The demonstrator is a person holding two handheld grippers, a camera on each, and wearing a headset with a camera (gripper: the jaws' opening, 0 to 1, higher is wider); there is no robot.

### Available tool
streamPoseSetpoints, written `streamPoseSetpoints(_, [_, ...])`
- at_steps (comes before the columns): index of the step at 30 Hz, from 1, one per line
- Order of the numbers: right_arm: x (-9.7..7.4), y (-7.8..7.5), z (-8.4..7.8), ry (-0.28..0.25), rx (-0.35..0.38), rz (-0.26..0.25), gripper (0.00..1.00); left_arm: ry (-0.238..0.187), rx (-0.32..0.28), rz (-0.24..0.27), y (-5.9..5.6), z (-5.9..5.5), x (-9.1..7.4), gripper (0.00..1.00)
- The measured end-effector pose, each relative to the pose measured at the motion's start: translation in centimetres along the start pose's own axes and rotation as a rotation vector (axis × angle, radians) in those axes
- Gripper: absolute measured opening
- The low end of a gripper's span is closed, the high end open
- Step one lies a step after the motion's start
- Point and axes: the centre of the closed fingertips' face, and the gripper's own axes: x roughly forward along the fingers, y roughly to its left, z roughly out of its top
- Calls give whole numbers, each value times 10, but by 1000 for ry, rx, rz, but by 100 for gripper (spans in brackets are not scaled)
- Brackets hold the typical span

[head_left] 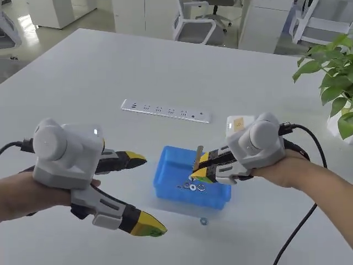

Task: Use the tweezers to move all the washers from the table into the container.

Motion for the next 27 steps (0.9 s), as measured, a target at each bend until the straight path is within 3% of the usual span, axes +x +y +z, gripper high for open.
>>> streamPoseSetpoints(10, [16, -7, -9, -10, 11, 19, 9, -15, -9, 5, 8, 3, 3, 99])
streamPoseSetpoints(27, [38, -7, -25, -9, 23, 52, 9, 5, 1, 5, 18, 2, 10, 99])
